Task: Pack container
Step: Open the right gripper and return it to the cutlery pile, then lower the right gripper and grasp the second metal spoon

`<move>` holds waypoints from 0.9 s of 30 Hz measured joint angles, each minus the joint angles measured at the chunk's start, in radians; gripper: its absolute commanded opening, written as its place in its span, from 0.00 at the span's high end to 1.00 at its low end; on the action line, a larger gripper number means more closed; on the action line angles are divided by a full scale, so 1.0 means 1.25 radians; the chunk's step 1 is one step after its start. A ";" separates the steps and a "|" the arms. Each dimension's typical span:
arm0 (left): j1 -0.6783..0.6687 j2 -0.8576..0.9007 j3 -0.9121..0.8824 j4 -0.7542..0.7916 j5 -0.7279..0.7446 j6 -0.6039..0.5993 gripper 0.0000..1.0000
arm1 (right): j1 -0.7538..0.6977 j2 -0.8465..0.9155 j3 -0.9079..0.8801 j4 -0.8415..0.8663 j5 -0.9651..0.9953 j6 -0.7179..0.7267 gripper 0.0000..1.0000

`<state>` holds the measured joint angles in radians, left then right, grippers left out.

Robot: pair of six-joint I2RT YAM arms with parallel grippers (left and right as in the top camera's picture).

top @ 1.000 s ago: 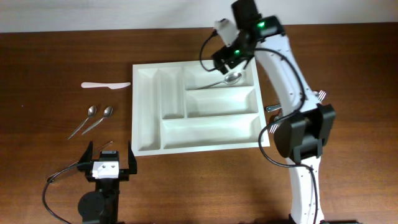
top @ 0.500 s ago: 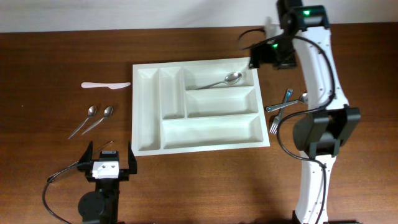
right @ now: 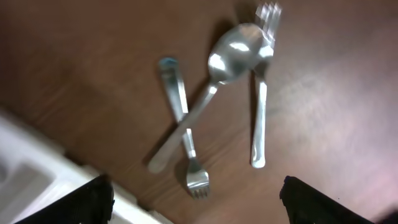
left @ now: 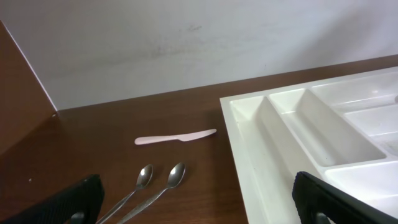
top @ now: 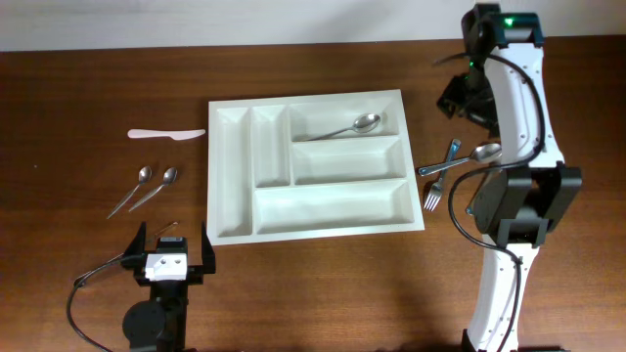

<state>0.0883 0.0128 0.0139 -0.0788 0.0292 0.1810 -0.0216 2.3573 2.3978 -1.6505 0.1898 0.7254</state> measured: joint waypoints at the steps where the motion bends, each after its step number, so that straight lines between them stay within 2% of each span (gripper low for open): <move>1: 0.000 0.000 0.000 0.000 0.000 0.000 0.01 | 0.000 0.000 -0.022 0.005 0.006 0.025 0.14; 8: 0.000 0.000 0.000 0.000 0.000 0.000 0.01 | 0.005 0.000 -0.170 0.105 0.007 0.173 0.16; 15: 0.000 0.000 0.000 0.000 0.000 0.000 0.01 | 0.011 0.000 -0.245 0.190 -0.032 0.277 0.16; 27: 0.000 0.000 0.000 0.000 0.000 0.000 0.01 | 0.011 0.000 -0.271 0.197 -0.016 0.322 0.16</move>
<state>0.0883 0.0128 0.0139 -0.0788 0.0292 0.1810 -0.0074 2.3573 2.0590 -1.4040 0.1696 1.1278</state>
